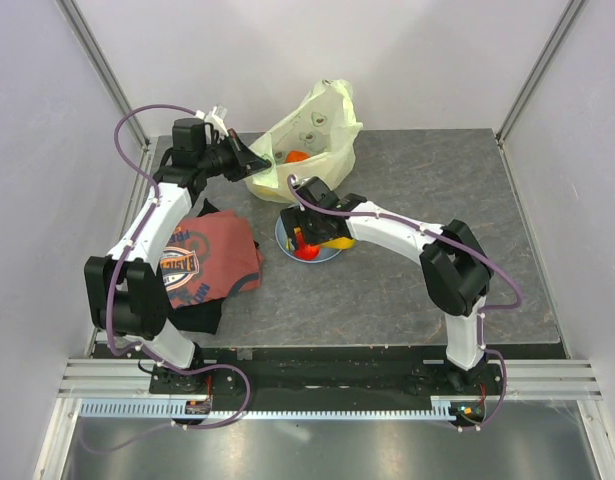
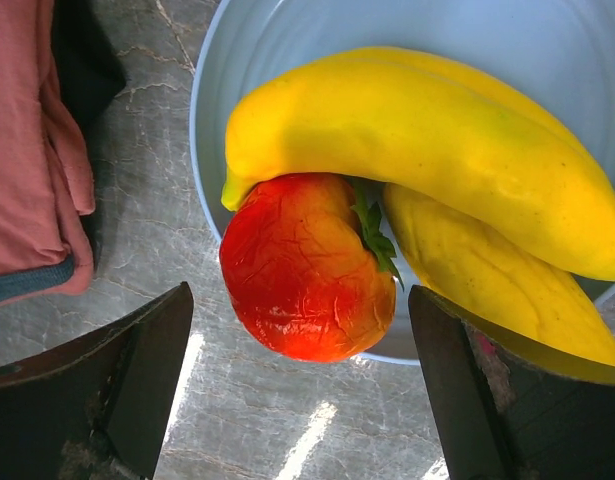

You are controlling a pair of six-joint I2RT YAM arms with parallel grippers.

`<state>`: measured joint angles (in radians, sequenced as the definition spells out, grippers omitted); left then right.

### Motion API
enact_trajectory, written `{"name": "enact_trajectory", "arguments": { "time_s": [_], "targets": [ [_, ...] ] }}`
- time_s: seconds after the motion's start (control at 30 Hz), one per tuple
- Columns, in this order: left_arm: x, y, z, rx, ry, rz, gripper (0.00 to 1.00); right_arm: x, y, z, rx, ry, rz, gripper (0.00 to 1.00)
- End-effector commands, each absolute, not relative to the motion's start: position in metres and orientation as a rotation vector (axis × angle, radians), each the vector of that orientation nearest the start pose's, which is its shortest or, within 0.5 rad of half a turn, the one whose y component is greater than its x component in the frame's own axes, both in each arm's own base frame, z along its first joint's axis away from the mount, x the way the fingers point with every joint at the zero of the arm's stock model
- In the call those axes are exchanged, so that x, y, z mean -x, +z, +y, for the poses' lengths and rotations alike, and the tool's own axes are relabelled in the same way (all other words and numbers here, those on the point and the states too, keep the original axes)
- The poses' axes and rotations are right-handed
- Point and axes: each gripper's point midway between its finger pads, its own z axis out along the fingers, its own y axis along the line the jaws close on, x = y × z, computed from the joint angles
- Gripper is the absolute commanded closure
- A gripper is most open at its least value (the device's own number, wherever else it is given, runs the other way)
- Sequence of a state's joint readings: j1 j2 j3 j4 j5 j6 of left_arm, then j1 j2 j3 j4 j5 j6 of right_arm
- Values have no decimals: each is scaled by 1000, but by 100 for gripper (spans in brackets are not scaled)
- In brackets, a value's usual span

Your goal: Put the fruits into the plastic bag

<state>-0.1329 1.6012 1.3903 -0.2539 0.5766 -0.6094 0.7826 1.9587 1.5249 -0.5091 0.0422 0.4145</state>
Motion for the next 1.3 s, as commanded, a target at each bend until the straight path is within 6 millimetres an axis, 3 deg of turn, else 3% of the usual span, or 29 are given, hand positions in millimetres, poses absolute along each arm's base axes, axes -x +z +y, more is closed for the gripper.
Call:
{"name": "enact_trajectory", "arguments": {
  "time_s": [0.0, 0.2, 0.47, 0.6, 0.77, 0.9, 0.93, 1.03, 1.07, 1.13, 1.2, 1.23, 1.27],
  "targets": [
    [-435, 281, -178, 55, -1047, 2062, 99, -343, 95, 357, 457, 456, 2495, 4],
    [-434, 279, -178, 57, -1049, 2065, 98, -343, 86, 355, 476, 427, 2512, 11],
    [-435, 284, -178, 69, -1059, 2052, 98, -342, 86, 346, 498, 373, 2515, 40],
    [-436, 285, -179, 69, -1064, 2047, 98, -340, 100, 347, 540, 404, 2484, 46],
    [-437, 282, -179, 66, -1063, 2053, 98, -325, 131, 331, 638, 403, 2427, 50],
    [-441, 285, -181, 54, -1073, 2044, 98, -309, 173, 307, 667, 415, 2351, 55],
    [-441, 286, -182, 48, -1077, 2043, 98, -308, 181, 305, 654, 439, 2337, 60],
    [-440, 288, -180, 39, -1063, 2033, 98, -328, 220, 289, 497, 528, 2281, 68],
    [-439, 289, -180, 27, -1053, 2030, 98, -345, 238, 281, 414, 551, 2248, 68],
    [-437, 289, -180, 11, -1052, 2026, 98, -369, 273, 282, 355, 608, 2152, 68],
    [-432, 289, -182, -9, -1073, 2031, 99, -390, 288, 290, 317, 631, 2099, 68],
    [-431, 289, -183, -15, -1081, 2031, 98, -400, 309, 295, 304, 646, 2043, 68],
    [-430, 288, -184, -15, -1086, 2034, 98, -411, 302, 302, 304, 642, 2047, 68]
  ]
}}
